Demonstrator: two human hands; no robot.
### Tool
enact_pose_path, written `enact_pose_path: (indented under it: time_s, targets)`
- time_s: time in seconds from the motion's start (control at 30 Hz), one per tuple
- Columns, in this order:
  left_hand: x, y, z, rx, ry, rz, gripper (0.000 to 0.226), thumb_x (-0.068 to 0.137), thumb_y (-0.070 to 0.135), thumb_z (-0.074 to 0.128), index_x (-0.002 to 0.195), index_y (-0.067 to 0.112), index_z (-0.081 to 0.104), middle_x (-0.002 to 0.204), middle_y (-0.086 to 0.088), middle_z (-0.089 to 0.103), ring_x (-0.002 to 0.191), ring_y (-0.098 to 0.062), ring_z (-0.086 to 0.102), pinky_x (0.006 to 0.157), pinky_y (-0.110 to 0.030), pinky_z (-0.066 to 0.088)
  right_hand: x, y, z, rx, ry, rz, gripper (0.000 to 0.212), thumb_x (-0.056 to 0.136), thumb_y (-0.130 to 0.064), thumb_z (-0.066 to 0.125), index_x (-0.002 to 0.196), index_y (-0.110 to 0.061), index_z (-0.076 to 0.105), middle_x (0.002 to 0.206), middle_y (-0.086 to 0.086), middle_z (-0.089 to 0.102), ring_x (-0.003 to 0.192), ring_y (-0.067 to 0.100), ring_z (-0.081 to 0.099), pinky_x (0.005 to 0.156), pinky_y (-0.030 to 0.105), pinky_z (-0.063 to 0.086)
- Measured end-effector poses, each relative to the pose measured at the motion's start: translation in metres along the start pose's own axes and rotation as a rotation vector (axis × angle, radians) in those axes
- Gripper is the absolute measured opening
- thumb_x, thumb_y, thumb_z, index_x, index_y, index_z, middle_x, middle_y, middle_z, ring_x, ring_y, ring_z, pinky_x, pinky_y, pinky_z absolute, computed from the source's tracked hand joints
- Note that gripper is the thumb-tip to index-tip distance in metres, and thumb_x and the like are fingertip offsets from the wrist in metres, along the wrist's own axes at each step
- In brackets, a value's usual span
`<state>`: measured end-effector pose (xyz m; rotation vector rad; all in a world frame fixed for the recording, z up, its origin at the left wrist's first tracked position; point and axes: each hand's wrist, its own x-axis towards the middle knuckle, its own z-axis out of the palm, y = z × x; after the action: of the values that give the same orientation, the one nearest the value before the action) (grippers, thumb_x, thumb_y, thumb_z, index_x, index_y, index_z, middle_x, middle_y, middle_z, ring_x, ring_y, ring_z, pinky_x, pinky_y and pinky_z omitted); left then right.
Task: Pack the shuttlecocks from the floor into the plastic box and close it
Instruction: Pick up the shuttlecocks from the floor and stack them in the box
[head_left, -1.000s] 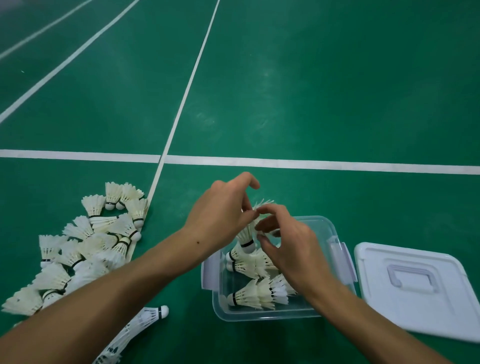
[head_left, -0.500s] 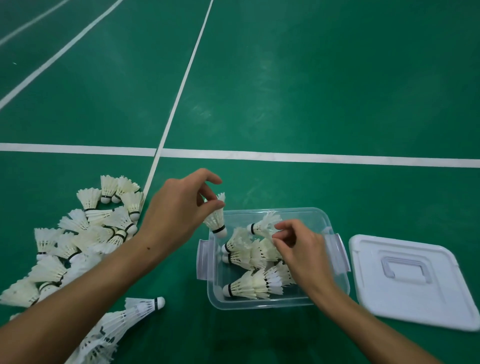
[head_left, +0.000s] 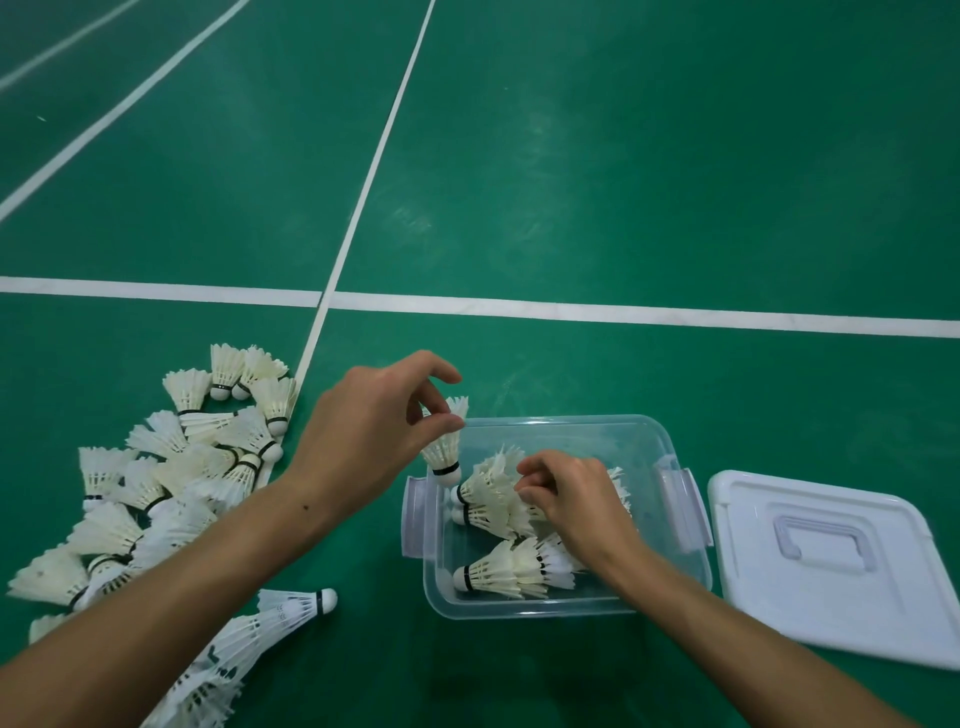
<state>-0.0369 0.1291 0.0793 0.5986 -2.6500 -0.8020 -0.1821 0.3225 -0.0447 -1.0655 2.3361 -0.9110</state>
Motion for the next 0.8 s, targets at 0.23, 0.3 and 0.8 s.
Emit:
enact_pose_path:
  time_s: [0.23, 0.3, 0.8]
  targets:
    - [0.005, 0.008, 0.013, 0.063, -0.067, 0.126, 0.036, 0.081, 0.044, 0.084, 0.112, 0.034, 0.069, 0.081, 0.029, 0.070, 0.081, 0.000, 0.053, 0.069, -0.037, 0.053, 0.005, 0.000, -0.006, 0.047, -0.069, 0.004, 0.037, 0.086, -0.023, 0.086, 0.119, -0.014, 0.073, 0.104, -0.005, 0.079, 0.092, 0.002, 0.073, 0.090, 0.028, 0.062]
    - [0.009, 0.008, 0.018, 0.084, -0.111, 0.151, 0.037, 0.082, 0.046, 0.082, 0.114, 0.036, 0.067, 0.083, 0.031, 0.070, 0.081, 0.005, 0.049, 0.067, -0.033, 0.048, -0.002, -0.001, -0.016, 0.057, -0.097, 0.018, 0.045, 0.084, -0.031, 0.088, 0.123, -0.018, 0.071, 0.111, -0.009, 0.076, 0.099, 0.002, 0.069, 0.091, 0.029, 0.061]
    - [0.038, 0.033, 0.051, 0.057, -0.256, 0.325, 0.040, 0.086, 0.034, 0.084, 0.117, 0.028, 0.061, 0.096, 0.020, 0.076, 0.082, -0.002, 0.069, 0.070, -0.037, 0.058, -0.019, -0.028, -0.057, 0.058, 0.163, -0.143, 0.047, 0.086, -0.031, 0.086, 0.128, -0.030, 0.064, 0.104, -0.016, 0.075, 0.098, 0.003, 0.070, 0.088, 0.036, 0.060]
